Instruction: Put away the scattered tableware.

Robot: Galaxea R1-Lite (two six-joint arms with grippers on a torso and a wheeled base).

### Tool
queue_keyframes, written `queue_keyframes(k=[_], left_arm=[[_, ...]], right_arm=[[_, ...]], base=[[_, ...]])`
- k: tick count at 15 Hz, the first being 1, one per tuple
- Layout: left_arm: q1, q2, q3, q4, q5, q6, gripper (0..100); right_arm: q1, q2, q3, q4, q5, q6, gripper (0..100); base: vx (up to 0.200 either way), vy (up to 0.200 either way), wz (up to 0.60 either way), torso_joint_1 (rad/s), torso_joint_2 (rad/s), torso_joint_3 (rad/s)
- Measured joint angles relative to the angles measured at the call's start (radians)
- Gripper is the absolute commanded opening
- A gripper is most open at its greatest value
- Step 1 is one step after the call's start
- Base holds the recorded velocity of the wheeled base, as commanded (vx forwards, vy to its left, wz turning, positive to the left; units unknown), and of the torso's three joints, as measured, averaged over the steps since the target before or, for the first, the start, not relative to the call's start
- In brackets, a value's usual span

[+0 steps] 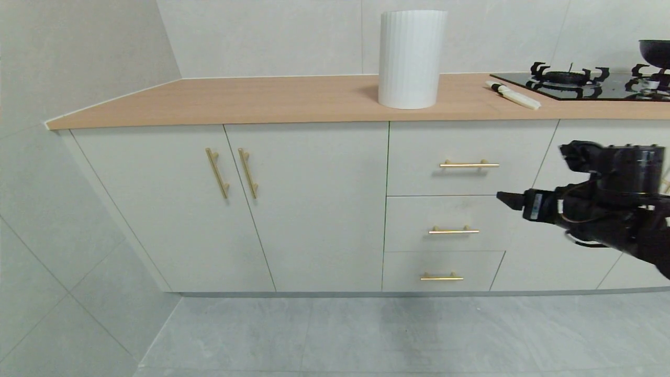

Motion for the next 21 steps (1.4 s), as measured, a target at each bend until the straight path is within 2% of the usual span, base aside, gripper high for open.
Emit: queue_keyframes(k=[3, 5, 8, 12, 16, 19, 21], left_arm=[[0.0, 0.0, 0.0, 0.0, 0.0, 0.0, 100], [0.0, 0.0, 0.0, 0.0, 0.0, 0.0, 100], [0.0, 0.0, 0.0, 0.0, 0.0, 0.0, 100], [0.0, 0.0, 0.0, 0.0, 0.0, 0.0, 100], [0.0, 0.0, 0.0, 0.0, 0.0, 0.0, 100], [0.0, 0.0, 0.0, 0.0, 0.0, 0.0, 100], [0.0, 0.0, 0.0, 0.0, 0.0, 0.0, 100]], right_arm=[[-0.002, -0.315, 0.158, 0.042, -0.023, -0.015, 100], [-0.011, -0.508, 0.23, 0.124, -0.063, -0.025, 100], [-0.032, -0.842, 0.281, 0.351, -0.101, -0.054, 100], [-0.052, -1.264, 0.3, 0.687, -0.148, -0.163, 100], [-0.12, -1.526, 0.3, 0.868, -0.173, -0.212, 100], [-0.161, -1.63, 0.305, 0.913, -0.159, -0.214, 100], [-0.167, -1.657, 0.341, 0.907, -0.099, -0.189, 100]], base=[[0.0, 0.0, 0.0, 0.0, 0.0, 0.0], [0.0, 0.0, 0.0, 0.0, 0.0, 0.0], [0.0, 0.0, 0.0, 0.0, 0.0, 0.0], [0.0, 0.0, 0.0, 0.0, 0.0, 0.0], [0.0, 0.0, 0.0, 0.0, 0.0, 0.0], [0.0, 0.0, 0.0, 0.0, 0.0, 0.0], [0.0, 0.0, 0.0, 0.0, 0.0, 0.0]])
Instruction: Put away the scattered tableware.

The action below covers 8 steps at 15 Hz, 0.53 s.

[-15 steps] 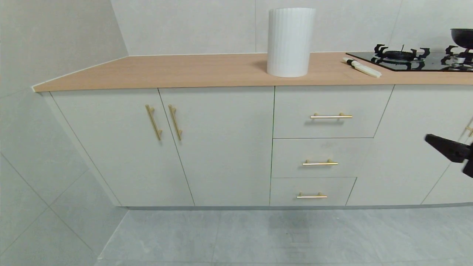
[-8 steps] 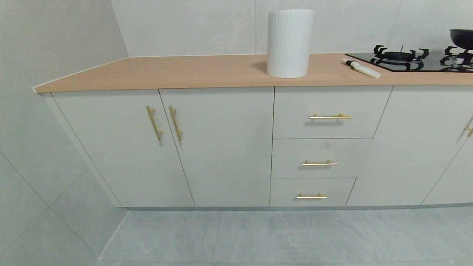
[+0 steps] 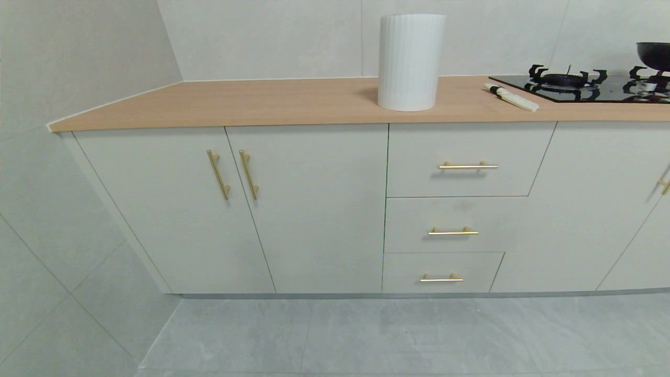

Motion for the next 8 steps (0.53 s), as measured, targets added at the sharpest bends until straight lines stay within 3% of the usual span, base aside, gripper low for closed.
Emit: queue_keyframes(k=[2, 6, 8], left_arm=[[0.0, 0.0, 0.0, 0.0, 0.0, 0.0, 100], [0.0, 0.0, 0.0, 0.0, 0.0, 0.0, 100], [0.0, 0.0, 0.0, 0.0, 0.0, 0.0, 100]], right_arm=[[-0.001, -0.011, 0.075, -0.035, 0.048, 0.01, 100], [-0.002, -0.017, 0.332, -0.299, 0.165, 0.004, 100], [-0.001, -0.018, 0.43, -0.351, 0.214, 0.001, 100]], base=[[0.0, 0.0, 0.0, 0.0, 0.0, 0.0], [0.0, 0.0, 0.0, 0.0, 0.0, 0.0], [0.0, 0.0, 0.0, 0.0, 0.0, 0.0]])
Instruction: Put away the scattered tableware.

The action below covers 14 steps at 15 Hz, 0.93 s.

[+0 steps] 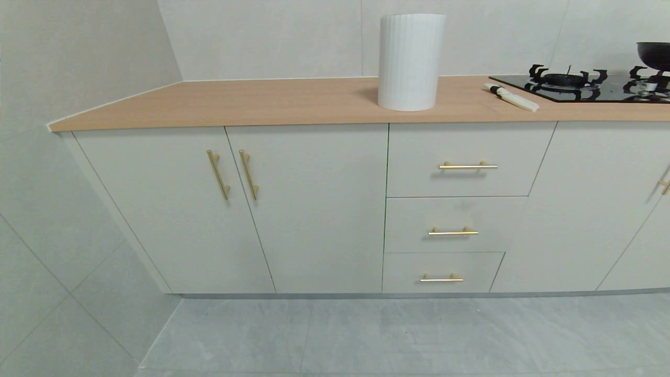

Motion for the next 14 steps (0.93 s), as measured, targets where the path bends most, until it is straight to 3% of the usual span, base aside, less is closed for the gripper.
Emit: queue_keyframes(k=[2, 14], left_arm=[[0.0, 0.0, 0.0, 0.0, 0.0, 0.0, 100], [0.0, 0.0, 0.0, 0.0, 0.0, 0.007, 100]], right_arm=[[0.0, 0.0, 0.022, 0.053, 0.002, -0.001, 100], [0.0, 0.0, 0.032, 0.051, 0.019, 0.024, 100]], base=[[0.0, 0.0, 0.0, 0.0, 0.0, 0.0], [0.0, 0.0, 0.0, 0.0, 0.0, 0.0]])
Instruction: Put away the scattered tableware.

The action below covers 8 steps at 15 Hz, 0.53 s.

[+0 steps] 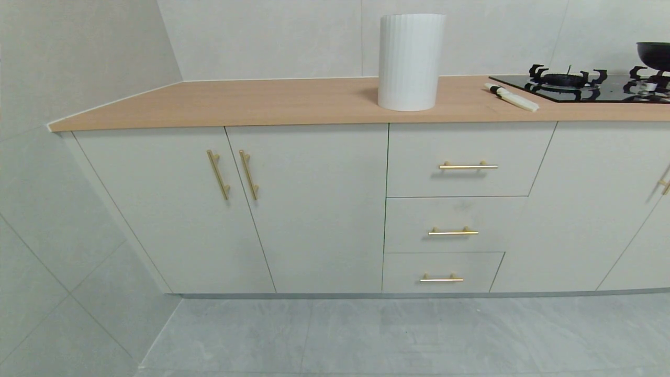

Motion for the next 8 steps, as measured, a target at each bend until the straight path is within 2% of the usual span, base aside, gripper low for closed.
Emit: queue_keyframes(k=[4, 8], left_arm=[[0.0, 0.0, 0.0, 0.0, 0.0, -0.004, 100], [0.0, 0.0, 0.0, 0.0, 0.0, -0.006, 100]], right_arm=[[0.0, 0.0, 0.0, 0.001, 0.012, 0.0, 100], [0.0, 0.0, 0.0, 0.001, 0.012, 0.0, 100]], base=[[0.0, 0.0, 0.0, 0.0, 0.0, 0.0], [0.2, 0.0, 0.0, -0.004, 0.0, 0.004]])
